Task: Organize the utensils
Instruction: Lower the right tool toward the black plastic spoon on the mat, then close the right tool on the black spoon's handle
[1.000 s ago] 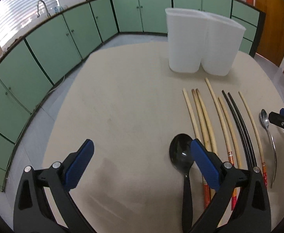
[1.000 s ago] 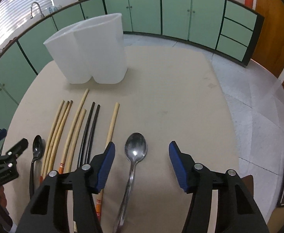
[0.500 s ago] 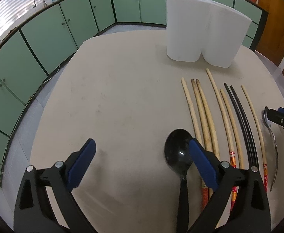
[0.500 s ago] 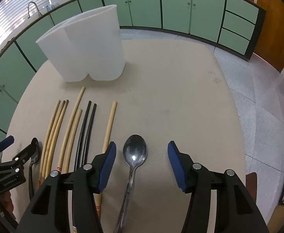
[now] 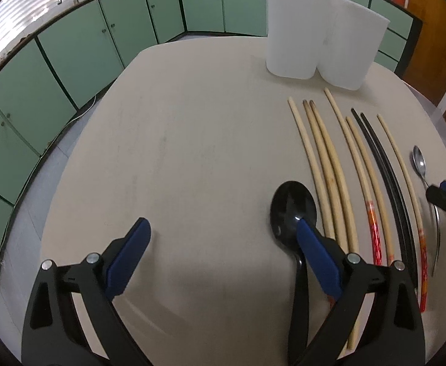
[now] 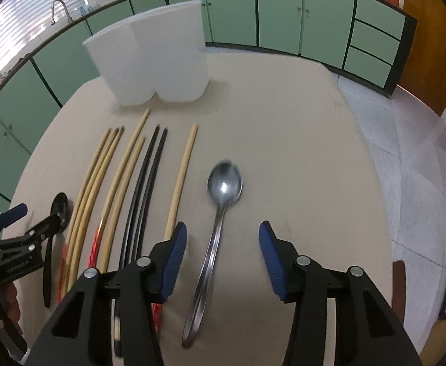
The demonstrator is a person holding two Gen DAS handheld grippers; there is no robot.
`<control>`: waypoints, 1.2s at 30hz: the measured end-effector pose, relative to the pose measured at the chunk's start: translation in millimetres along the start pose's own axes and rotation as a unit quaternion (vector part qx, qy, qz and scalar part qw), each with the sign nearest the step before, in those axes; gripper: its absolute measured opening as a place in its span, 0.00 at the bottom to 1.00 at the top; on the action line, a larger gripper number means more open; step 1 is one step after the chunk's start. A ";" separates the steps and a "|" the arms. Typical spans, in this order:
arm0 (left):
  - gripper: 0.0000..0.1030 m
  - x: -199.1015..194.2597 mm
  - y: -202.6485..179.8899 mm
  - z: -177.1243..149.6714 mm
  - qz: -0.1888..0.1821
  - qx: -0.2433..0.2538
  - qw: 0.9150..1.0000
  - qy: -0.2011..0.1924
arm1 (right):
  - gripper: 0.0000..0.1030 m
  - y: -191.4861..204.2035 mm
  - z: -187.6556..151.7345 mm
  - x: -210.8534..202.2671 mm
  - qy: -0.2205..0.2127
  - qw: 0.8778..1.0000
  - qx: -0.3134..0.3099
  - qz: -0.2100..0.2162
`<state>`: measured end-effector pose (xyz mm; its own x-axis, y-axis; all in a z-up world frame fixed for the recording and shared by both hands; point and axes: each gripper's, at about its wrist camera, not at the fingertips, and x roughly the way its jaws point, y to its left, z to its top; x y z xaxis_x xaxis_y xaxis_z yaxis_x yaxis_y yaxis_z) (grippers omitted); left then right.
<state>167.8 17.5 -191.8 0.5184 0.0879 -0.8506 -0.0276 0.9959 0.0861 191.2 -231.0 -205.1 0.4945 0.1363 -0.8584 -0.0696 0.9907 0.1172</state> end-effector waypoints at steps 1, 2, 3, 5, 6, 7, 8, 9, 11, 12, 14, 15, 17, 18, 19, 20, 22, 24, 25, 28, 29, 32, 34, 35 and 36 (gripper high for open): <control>0.91 -2.3 0.0 -2.6 0.001 -0.001 1.000 -0.004 | 0.44 1.8 -5.1 -1.0 0.000 1.000 0.000 0.001; 0.91 -5.3 -1.0 -4.5 0.001 -0.001 1.000 -0.008 | 0.42 3.8 -10.7 -2.9 0.000 1.000 -0.001 0.002; 0.91 -10.0 -2.4 -7.0 0.000 -0.002 1.000 -0.018 | 0.42 4.5 -14.6 -4.7 -0.002 1.000 0.000 0.003; 0.91 -17.0 -5.1 -10.0 -0.001 0.001 1.000 -0.030 | 0.41 4.5 -19.4 -10.0 -0.008 1.000 0.003 0.006; 0.91 -20.1 -4.5 -11.7 -0.004 0.001 0.999 -0.034 | 0.41 5.4 -20.9 -12.1 -0.009 1.000 0.005 0.008; 0.91 -25.1 -5.6 -13.6 -0.007 0.001 0.999 -0.038 | 0.41 6.9 -21.4 -15.0 -0.010 1.000 0.005 0.010; 0.91 -30.1 -6.8 -15.9 -0.008 0.001 0.999 -0.042 | 0.41 9.0 -22.9 -19.7 -0.013 1.000 0.002 0.012; 0.91 -34.1 -6.8 -18.5 -0.008 0.003 0.999 -0.046 | 0.41 9.8 -24.7 -23.2 -0.017 1.000 -0.001 0.012; 0.91 -43.5 -11.6 -27.6 -0.009 0.007 0.999 -0.050 | 0.41 13.5 -26.4 -29.5 -0.023 1.000 -0.006 0.011; 0.91 -45.1 -14.8 -32.6 -0.010 0.010 0.999 -0.047 | 0.41 13.5 -28.4 -30.8 -0.025 1.000 -0.005 0.012; 0.88 -41.3 -11.3 -35.9 -0.008 0.015 0.999 -0.044 | 0.41 16.3 -30.0 -31.7 -0.025 1.000 -0.006 0.013; 0.84 -38.7 -13.6 -38.3 -0.008 0.018 0.999 -0.039 | 0.41 15.4 -31.8 -31.2 -0.025 1.000 -0.007 0.013; 0.70 -33.3 -10.9 -40.8 -0.013 0.017 0.999 -0.025 | 0.41 16.6 -34.6 -30.6 -0.024 1.000 -0.009 0.014; 0.70 -30.4 -11.0 -42.5 -0.015 0.015 1.000 -0.021 | 0.41 15.6 -36.4 -31.5 -0.023 1.000 -0.009 0.014; 0.68 -27.3 -11.0 -43.2 -0.019 0.011 1.000 -0.015 | 0.41 15.2 -38.1 -32.2 -0.023 1.000 -0.009 0.014; 0.66 -25.3 -10.7 -43.5 -0.023 0.008 1.000 -0.013 | 0.41 14.6 -38.6 -32.8 -0.023 1.000 -0.009 0.015; 0.60 -23.3 -8.8 -42.3 -0.031 0.004 0.999 -0.013 | 0.41 13.9 -38.7 -33.5 -0.023 1.000 -0.008 0.014; 0.47 -21.9 -11.3 -39.1 -0.038 0.003 0.999 -0.016 | 0.41 12.5 -37.9 -33.2 -0.023 1.000 -0.005 0.013; 0.39 -22.5 -10.2 -38.3 -0.039 0.003 0.999 -0.019 | 0.41 12.3 -37.2 -32.0 -0.022 1.000 -0.004 0.013; 0.31 -16.7 -8.9 -29.7 -0.041 0.004 0.999 -0.027 | 0.41 11.4 -37.7 -30.3 -0.021 1.000 -0.002 0.015; 0.31 -14.0 -10.1 -25.6 -0.040 0.004 0.999 -0.030 | 0.41 11.8 -37.7 -29.5 -0.020 1.000 -0.003 0.015; 0.31 -5.8 -10.2 -16.5 -0.036 0.003 0.999 -0.037 | 0.41 12.4 -39.1 -29.2 -0.018 1.000 -0.005 0.014; 0.32 -3.0 -10.8 -9.6 -0.042 0.003 0.998 -0.037 | 0.41 12.6 -41.3 -30.8 -0.018 1.000 -0.005 0.017; 0.36 -3.5 -9.5 -7.6 -0.048 0.000 0.998 -0.035 | 0.40 13.1 -43.1 -33.0 -0.019 1.000 -0.006 0.019; 0.39 -6.2 -6.4 -9.6 -0.055 -0.003 0.998 -0.034 | 0.39 13.7 -45.1 -34.8 -0.020 1.000 -0.007 0.019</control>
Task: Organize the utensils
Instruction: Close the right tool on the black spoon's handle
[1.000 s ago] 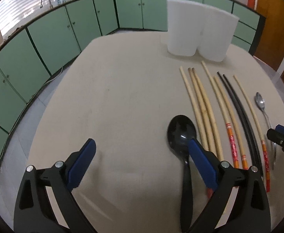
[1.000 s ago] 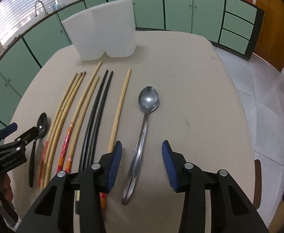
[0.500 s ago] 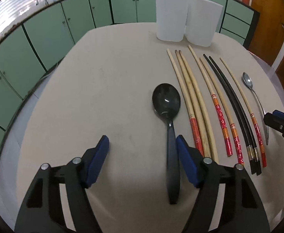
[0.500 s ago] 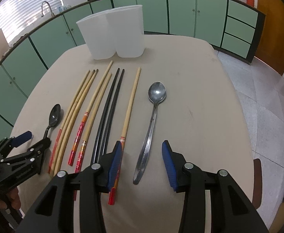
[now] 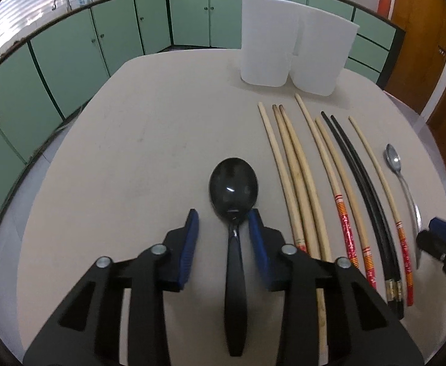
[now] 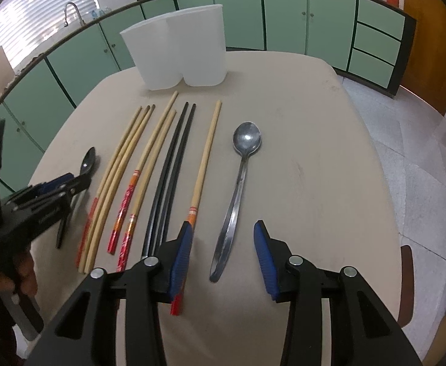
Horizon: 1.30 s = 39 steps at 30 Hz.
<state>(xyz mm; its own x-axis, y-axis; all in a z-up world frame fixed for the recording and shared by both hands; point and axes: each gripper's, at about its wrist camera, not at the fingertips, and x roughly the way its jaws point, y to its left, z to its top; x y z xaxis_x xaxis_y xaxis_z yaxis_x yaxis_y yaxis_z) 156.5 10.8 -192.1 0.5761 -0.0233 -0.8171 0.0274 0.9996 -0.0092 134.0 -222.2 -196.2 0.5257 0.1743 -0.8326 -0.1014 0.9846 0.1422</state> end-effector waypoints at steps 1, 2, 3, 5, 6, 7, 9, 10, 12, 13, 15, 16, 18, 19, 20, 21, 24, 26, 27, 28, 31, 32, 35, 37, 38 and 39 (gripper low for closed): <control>0.46 -3.5 2.0 -2.7 -0.002 -0.002 1.000 -0.002 | 0.37 0.3 -1.9 -1.2 -0.001 1.000 0.000 -0.001; 0.49 -7.6 2.6 -6.2 -0.002 0.000 1.000 -0.004 | 0.35 -0.1 -5.5 -2.8 -0.001 1.000 0.001 -0.002; 0.49 -11.9 2.9 -11.1 -0.002 0.004 1.000 -0.003 | 0.34 -0.7 -9.1 -3.4 0.001 1.000 0.004 -0.001; 0.50 -18.9 5.3 -21.0 0.001 0.004 1.000 -0.002 | 0.29 -2.1 -16.8 -4.1 0.004 1.000 0.010 0.002; 0.50 -21.5 6.6 -24.6 0.003 0.002 1.000 -0.003 | 0.28 -1.9 -19.6 -3.8 0.005 1.000 0.012 0.002; 0.51 -24.5 7.7 -30.0 0.006 0.001 1.000 -0.004 | 0.26 -2.1 -23.2 -3.3 0.005 1.000 0.015 0.002; 0.52 -27.7 7.8 -37.9 0.014 0.001 1.000 -0.007 | 0.23 -1.7 -27.7 -3.1 0.000 1.000 0.017 0.001; 0.52 -28.2 8.2 -39.9 0.015 0.002 1.000 -0.008 | 0.22 -0.1 -29.2 -3.9 -0.003 1.000 0.014 0.000; 0.52 -28.2 6.9 -44.5 0.018 0.003 1.000 -0.007 | 0.19 3.3 -30.3 -4.9 -0.006 1.000 0.009 0.001; 0.52 -29.3 5.8 -45.4 0.018 0.003 1.000 -0.008 | 0.18 4.3 -30.3 -4.9 -0.006 1.000 0.009 0.003; 0.53 -33.1 3.8 -46.4 0.018 0.006 1.000 -0.010 | 0.16 6.4 -31.5 -6.1 -0.008 1.000 0.008 0.006; 0.54 -34.7 2.2 -47.3 0.020 0.011 1.000 -0.012 | 0.15 7.6 -32.7 -5.8 -0.008 1.000 0.006 0.004; 0.54 -35.6 0.6 -48.6 0.021 0.015 1.000 -0.014 | 0.15 7.3 -34.0 -5.0 -0.012 1.000 0.008 0.003; 0.55 -35.2 0.6 -49.9 0.020 0.014 1.000 -0.013 | 0.15 6.0 -34.5 -4.3 -0.015 1.000 0.015 0.005; 0.55 -34.8 0.9 -51.4 0.018 0.012 1.000 -0.012 | 0.15 5.2 -35.8 -4.7 -0.019 1.000 0.019 0.006; 0.55 -35.1 1.7 -53.4 0.018 0.010 1.000 -0.013 | 0.15 4.9 -37.2 -5.3 -0.021 1.000 0.020 0.005; 0.56 -36.0 2.0 -56.5 0.020 0.014 1.000 -0.019 | 0.14 6.9 -40.6 -6.0 -0.034 0.999 0.013 -0.004; 0.56 -36.2 2.9 -57.4 0.018 0.011 1.000 -0.021 | 0.14 8.4 -41.9 -6.2 -0.040 0.999 0.014 -0.009; 0.56 -36.0 2.9 -57.8 0.018 0.010 1.000 -0.022 | 0.14 9.0 -42.2 -5.8 -0.044 0.999 0.015 -0.011; 0.56 -35.7 2.9 -57.9 0.017 0.010 1.000 -0.024 | 0.14 8.8 -42.2 -5.3 -0.046 0.999 0.016 -0.012; 0.56 -34.6 2.7 -57.4 0.016 0.008 0.999 -0.028 | 0.14 8.4 -39.4 -2.7 -0.055 0.998 0.021 -0.014; 0.56 -34.9 3.3 -57.9 0.014 0.007 0.999 -0.029 | 0.14 8.1 -39.7 -3.3 -0.057 0.998 0.022 -0.015; 0.57 -35.4 4.8 -59.0 0.010 0.007 0.999 -0.030 | 0.13 10.4 -42.2 -4.2 -0.062 0.998 0.018 -0.022; 0.57 -35.5 5.4 -59.3 0.008 0.006 0.999 -0.031 | 0.13 11.2 -42.7 -4.2 -0.064 0.998 0.016 -0.025; 0.57 -35.4 5.6 -59.4 0.006 0.004 0.999 -0.033 | 0.13 12.1 -42.2 -3.6 -0.066 0.997 0.015 -0.028; 0.57 -35.3 5.7 -59.5 0.006 0.003 0.999 -0.034 | 0.13 12.9 -41.8 -3.1 -0.068 0.997 0.013 -0.032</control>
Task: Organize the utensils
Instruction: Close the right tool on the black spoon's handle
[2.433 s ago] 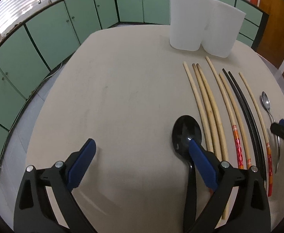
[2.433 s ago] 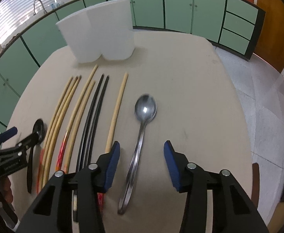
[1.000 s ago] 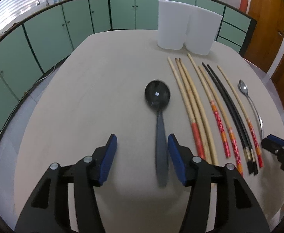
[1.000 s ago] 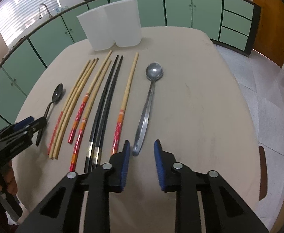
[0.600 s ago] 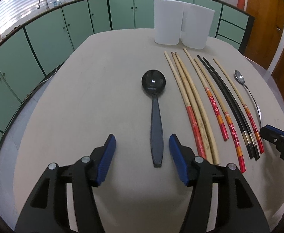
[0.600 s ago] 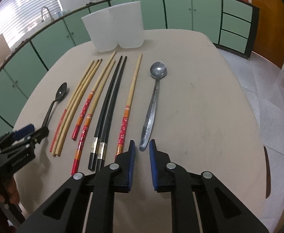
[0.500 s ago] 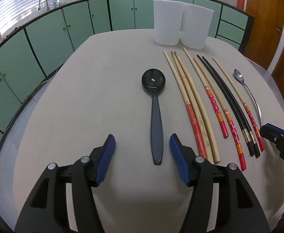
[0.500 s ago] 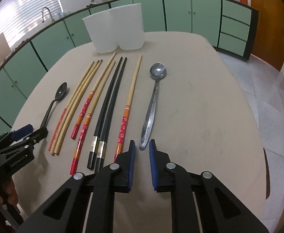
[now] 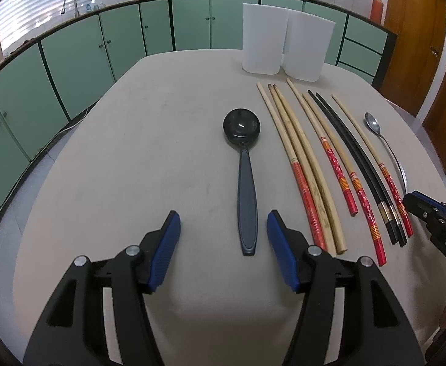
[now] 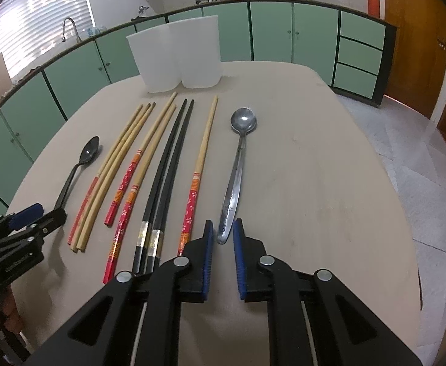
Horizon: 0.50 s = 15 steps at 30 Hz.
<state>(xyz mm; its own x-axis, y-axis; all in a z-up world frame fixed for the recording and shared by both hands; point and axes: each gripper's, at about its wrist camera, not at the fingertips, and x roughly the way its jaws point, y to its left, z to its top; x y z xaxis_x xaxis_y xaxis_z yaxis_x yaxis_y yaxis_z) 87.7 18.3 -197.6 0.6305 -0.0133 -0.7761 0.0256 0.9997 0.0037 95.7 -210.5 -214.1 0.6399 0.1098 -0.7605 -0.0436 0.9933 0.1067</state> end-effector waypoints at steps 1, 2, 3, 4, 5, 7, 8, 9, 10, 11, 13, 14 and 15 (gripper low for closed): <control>0.57 -0.1 0.3 -0.1 0.000 -0.001 1.000 0.000 | 0.12 0.3 0.1 0.3 -0.002 1.000 -0.003 -0.002; 0.57 0.0 0.8 -0.1 -0.002 -0.003 1.000 -0.001 | 0.11 1.7 0.2 0.8 -0.004 1.000 -0.008 -0.006; 0.57 0.0 1.8 -0.3 -0.004 -0.006 1.000 -0.001 | 0.11 1.7 -0.4 0.4 -0.006 1.000 -0.009 -0.007; 0.56 -0.1 2.6 -0.9 -0.006 -0.007 1.000 -0.001 | 0.10 1.6 -1.2 0.0 -0.009 1.000 -0.009 -0.007; 0.56 -0.4 2.9 -1.2 -0.008 -0.009 1.000 -0.001 | 0.10 1.2 -1.9 -0.3 -0.012 1.000 -0.008 -0.006; 0.56 -2.0 1.8 -3.0 -0.007 -0.007 1.000 -0.001 | 0.10 1.2 -2.6 -0.7 -0.015 1.000 -0.009 -0.006; 0.56 -2.9 0.9 -4.5 -0.005 -0.005 1.000 -0.003 | 0.10 0.8 -2.8 -0.9 -0.016 1.000 -0.009 -0.006; 0.56 -3.5 0.1 -5.5 -0.003 -0.004 1.000 -0.004 | 0.10 0.3 -2.5 -0.8 -0.016 1.000 -0.007 -0.005; 0.56 -4.1 -0.1 -6.2 -0.002 -0.003 1.000 -0.005 | 0.10 -0.3 -2.4 -0.8 -0.016 1.000 -0.005 -0.004; 0.56 -4.4 -0.7 -6.3 -0.001 -0.004 1.000 -0.005 | 0.10 -0.8 -2.6 -0.9 -0.016 1.000 -0.004 -0.002; 0.56 -4.4 0.1 -5.9 -0.001 -0.006 1.000 -0.004 | 0.10 -2.2 -3.2 -1.4 -0.017 1.000 -0.002 0.001; 0.56 -4.4 0.1 -5.6 0.000 -0.007 1.000 -0.004 | 0.10 -2.5 -3.2 -1.5 -0.017 1.000 -0.001 0.002; 0.56 -4.4 -0.2 -5.7 0.001 -0.007 1.000 -0.005 | 0.10 -2.7 -3.5 -1.7 -0.018 1.000 -0.001 0.002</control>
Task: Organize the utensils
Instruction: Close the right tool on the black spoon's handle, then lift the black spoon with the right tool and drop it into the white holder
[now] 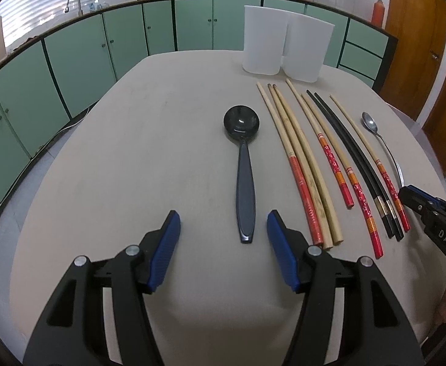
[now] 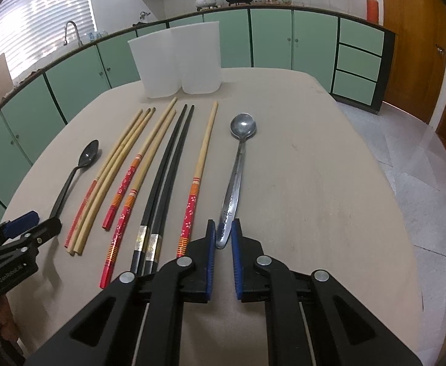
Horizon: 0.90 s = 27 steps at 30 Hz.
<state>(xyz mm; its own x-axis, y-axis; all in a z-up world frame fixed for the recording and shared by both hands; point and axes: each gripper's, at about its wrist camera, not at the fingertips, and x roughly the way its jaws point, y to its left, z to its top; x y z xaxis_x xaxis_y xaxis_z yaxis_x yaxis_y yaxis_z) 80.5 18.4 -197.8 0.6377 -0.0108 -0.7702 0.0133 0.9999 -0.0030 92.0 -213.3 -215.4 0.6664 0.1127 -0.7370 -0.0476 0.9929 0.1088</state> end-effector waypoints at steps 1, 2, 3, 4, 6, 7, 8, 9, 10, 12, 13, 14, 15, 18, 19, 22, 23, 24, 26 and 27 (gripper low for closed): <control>0.55 0.0 -0.7 0.1 0.002 0.000 1.000 -0.001 | 0.10 -0.2 -0.2 -0.2 0.000 1.000 0.000 0.001; 0.50 -0.4 -1.1 -0.2 0.002 0.001 1.000 -0.001 | 0.10 -0.4 -0.1 -0.3 0.000 1.000 0.001 0.001; 0.47 -1.1 -2.6 0.2 0.003 0.002 1.000 -0.002 | 0.10 -0.5 0.1 -0.2 0.000 1.000 0.002 0.002; 0.41 -1.7 -3.7 0.1 0.004 0.004 1.000 -0.002 | 0.10 -0.7 0.2 -0.2 0.000 1.000 0.004 0.002; 0.34 -3.3 -4.7 -2.1 0.004 0.005 1.000 -0.002 | 0.10 -0.1 0.1 -0.1 0.000 1.000 0.003 0.002; 0.31 -3.6 -6.4 -2.7 0.006 0.007 1.000 -0.003 | 0.10 0.2 0.2 0.1 -0.001 1.000 0.003 0.000; 0.26 -3.6 -7.4 -3.3 0.005 0.008 1.000 -0.005 | 0.10 0.7 0.3 0.6 -0.003 1.000 0.003 -0.001; 0.24 -3.6 -9.2 -3.5 0.003 0.009 1.000 -0.006 | 0.10 1.0 0.4 1.2 -0.005 1.000 0.004 -0.002; 0.18 -3.7 -10.3 -3.9 0.002 0.011 1.000 -0.006 | 0.10 1.4 0.9 1.9 -0.006 1.000 0.004 -0.002; 0.11 -3.1 -13.3 -3.7 -0.002 0.013 1.000 -0.006 | 0.10 1.1 2.0 2.8 -0.005 1.000 0.007 -0.002; 0.11 -2.5 -13.9 -3.3 -0.001 0.011 1.000 -0.007 | 0.10 1.0 1.8 2.7 -0.006 1.000 0.008 -0.001; 0.11 -2.2 -13.7 -3.6 -0.001 0.010 1.000 -0.008 | 0.10 0.6 1.4 2.8 -0.007 1.000 0.010 0.000; 0.11 -1.9 -13.4 -3.9 -0.002 0.008 1.000 -0.010 | 0.10 0.3 1.1 2.7 -0.008 1.000 0.012 0.000; 0.11 -2.8 -12.7 -4.8 -0.003 0.005 1.000 -0.013 | 0.09 0.8 1.6 2.9 -0.009 1.000 0.013 -0.002; 0.11 -3.3 -12.3 -4.6 -0.004 0.004 1.000 -0.012 | 0.09 0.9 1.1 2.5 -0.010 1.000 0.011 -0.004; 0.11 -5.5 -9.5 -2.3 -0.012 0.000 1.000 -0.007 | 0.08 0.7 1.9 -0.4 -0.008 1.000 0.011 -0.004; 0.11 -7.0 -8.3 -1.2 -0.013 0.000 1.000 -0.007 | 0.08 0.0 2.2 -2.8 -0.006 1.000 0.011 -0.004; 0.11 -8.7 -7.0 0.3 -0.011 0.001 1.000 -0.008 | 0.08 -0.7 2.6 -4.4 -0.005 1.000 0.009 -0.005; 0.11 -13.1 -5.3 4.0 -0.009 0.004 1.000 -0.011 | 0.08 -1.9 6.2 -11.5 -0.008 1.000 0.000 -0.011; 0.11 -16.5 -4.8 6.8 -0.009 0.007 1.000 -0.014 | 0.08 -2.8 8.4 -14.0 -0.009 1.000 -0.002 -0.012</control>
<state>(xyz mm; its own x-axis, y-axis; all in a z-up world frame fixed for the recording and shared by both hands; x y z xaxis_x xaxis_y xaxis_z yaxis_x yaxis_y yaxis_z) 75.1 13.6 -180.7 0.6593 -0.0284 -0.7513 0.0353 0.9994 -0.0068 89.0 -217.9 -199.7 0.6814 0.0884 -0.7266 -0.0340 0.9954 0.0892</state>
